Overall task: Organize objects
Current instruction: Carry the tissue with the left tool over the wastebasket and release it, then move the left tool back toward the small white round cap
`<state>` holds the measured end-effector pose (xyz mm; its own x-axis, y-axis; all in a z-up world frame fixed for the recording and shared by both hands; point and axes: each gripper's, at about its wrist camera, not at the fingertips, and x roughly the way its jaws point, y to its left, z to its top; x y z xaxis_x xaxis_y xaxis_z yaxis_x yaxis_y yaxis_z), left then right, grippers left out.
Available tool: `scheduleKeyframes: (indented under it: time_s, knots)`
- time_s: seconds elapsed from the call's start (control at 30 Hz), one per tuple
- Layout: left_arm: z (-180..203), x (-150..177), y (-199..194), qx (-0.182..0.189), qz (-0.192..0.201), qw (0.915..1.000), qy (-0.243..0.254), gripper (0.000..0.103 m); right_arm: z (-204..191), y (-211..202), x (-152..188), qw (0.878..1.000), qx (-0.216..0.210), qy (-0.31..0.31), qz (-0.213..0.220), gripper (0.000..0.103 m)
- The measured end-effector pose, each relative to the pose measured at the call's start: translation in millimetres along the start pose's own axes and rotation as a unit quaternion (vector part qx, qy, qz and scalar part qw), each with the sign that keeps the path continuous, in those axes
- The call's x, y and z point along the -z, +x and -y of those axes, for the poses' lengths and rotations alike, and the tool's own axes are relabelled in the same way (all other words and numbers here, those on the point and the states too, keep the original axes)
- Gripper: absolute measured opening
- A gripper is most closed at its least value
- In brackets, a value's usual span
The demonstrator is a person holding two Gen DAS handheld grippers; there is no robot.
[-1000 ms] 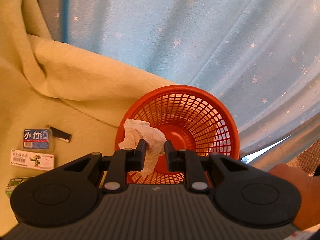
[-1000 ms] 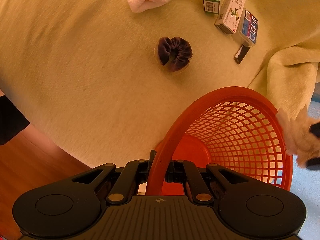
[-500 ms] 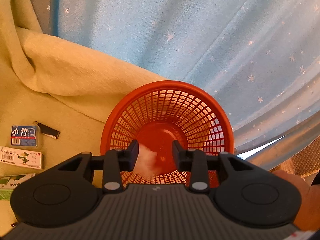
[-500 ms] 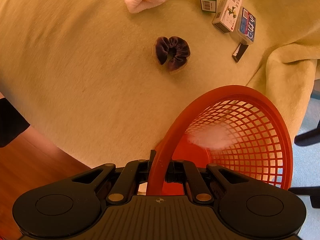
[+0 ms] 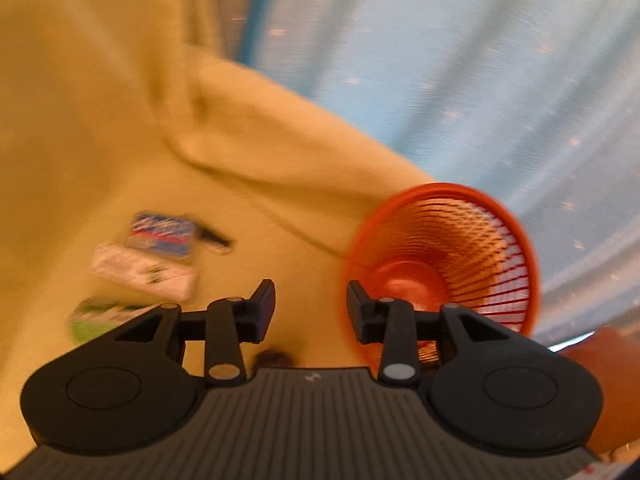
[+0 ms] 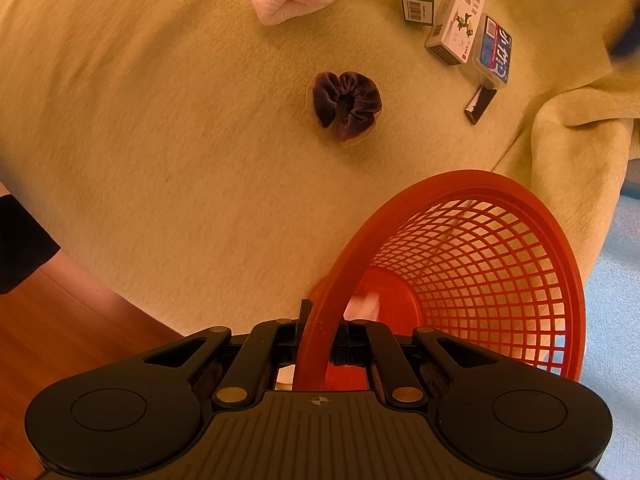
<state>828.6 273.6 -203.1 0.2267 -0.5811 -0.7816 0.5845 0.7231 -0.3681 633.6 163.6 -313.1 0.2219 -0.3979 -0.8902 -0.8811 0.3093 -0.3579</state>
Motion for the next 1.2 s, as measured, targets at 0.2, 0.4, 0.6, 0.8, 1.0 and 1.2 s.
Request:
scheduleKeyframes:
  time_s: [0.2,0.4,0.6,0.8,1.0,1.2]
  knots:
    - [-73.2,40.7,-13.3,-0.096,-0.022,0.9933,-0.061,0.042,-0.1,-0.4,0.4,1.0,0.0,0.001,0.0,0.003]
    - [-131.7,92.0,-8.9,-0.156,-0.065,0.9799,-0.105,0.059,-1.1,-0.5,0.7,1.0,0.001,0.002,0.002,0.003]
    - [-149.7,122.2,10.0,-0.17,-0.087,0.9736,-0.125,0.059,-1.8,-0.4,1.1,1.0,0.001,0.0,0.003,0.003]
    - [-147.7,129.1,27.6,-0.18,-0.074,0.9765,-0.093,0.046,-3.6,0.3,0.8,1.0,0.002,-0.004,0.001,0.003]
    - [-143.4,122.6,42.9,-0.175,-0.067,0.9797,-0.073,0.043,-4.3,0.8,0.4,1.0,0.002,-0.006,0.0,0.003]
    - [-139.0,120.1,57.2,-0.185,-0.078,0.9781,-0.056,0.033,-4.0,0.9,0.8,1.0,0.002,-0.005,0.001,0.003]
